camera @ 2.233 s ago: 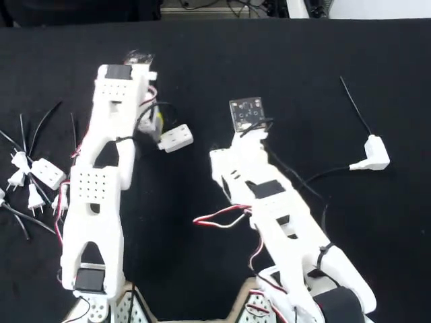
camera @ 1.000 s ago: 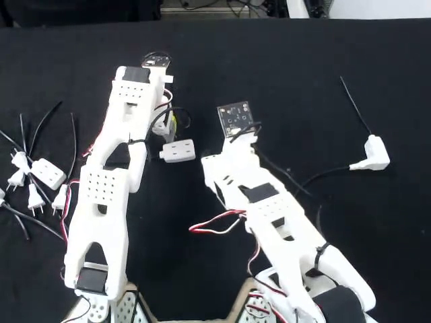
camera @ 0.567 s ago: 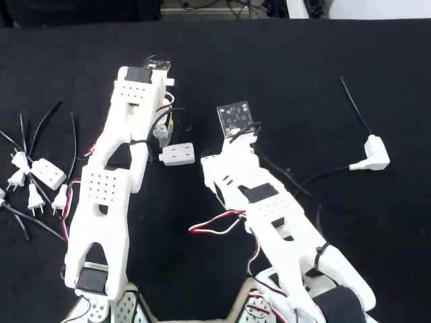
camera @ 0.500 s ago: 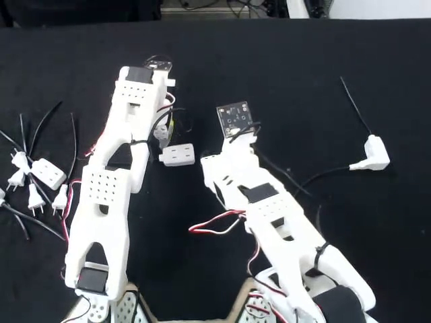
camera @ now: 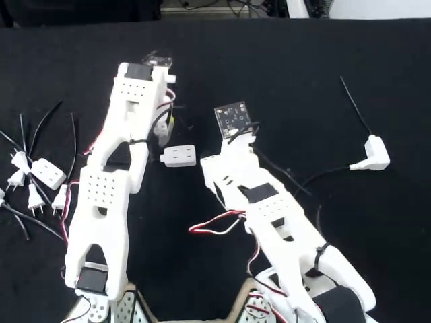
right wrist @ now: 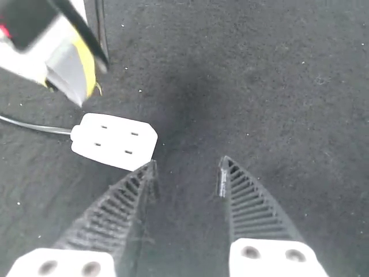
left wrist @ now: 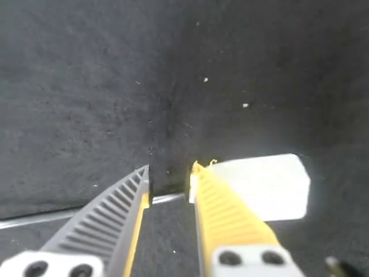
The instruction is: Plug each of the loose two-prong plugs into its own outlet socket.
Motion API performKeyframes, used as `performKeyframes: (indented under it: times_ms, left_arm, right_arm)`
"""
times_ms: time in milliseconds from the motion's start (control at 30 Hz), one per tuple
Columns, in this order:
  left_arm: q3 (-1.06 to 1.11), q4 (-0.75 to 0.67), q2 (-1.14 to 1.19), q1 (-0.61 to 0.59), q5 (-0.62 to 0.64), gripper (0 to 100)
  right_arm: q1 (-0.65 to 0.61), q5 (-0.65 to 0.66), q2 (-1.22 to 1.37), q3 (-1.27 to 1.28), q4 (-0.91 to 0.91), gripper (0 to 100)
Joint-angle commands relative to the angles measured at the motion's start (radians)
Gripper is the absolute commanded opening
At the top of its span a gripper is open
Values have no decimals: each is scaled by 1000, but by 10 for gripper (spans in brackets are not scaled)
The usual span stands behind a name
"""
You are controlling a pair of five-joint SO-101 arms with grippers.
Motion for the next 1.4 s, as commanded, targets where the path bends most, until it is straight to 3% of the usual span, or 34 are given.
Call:
performKeyframes:
  times_ms: [0,167,367,467,633,767,967,1200,1367]
  left_arm:
    - [31,12,-186,-10,17,121]
    - [259,9,-417,-2,41,214]
    - [595,-124,-689,19,66,205]
    - [812,-334,-795,13,66,206]
    - [1116,-799,-870,-19,69,207]
    - [1218,-948,-841,-21,63,207]
    - [1191,-1023,-690,-96,63,207]
    - [1208,-864,-647,-51,63,207]
    - [1317,-856,-717,-51,54,205]
  right_arm:
    - [-17,14,-35,-4,-21,167]
    - [-17,15,-36,-4,-21,167]
    - [-17,15,-36,-4,-21,167]
    - [-17,15,-36,-4,-21,167]
    - [-17,15,-33,-4,-21,167]
    - [-17,15,-31,-4,-21,167]
    - [-17,15,-31,-4,-21,167]
    - [-17,15,-31,-4,-21,167]
    - [-17,15,-31,-4,-21,167]
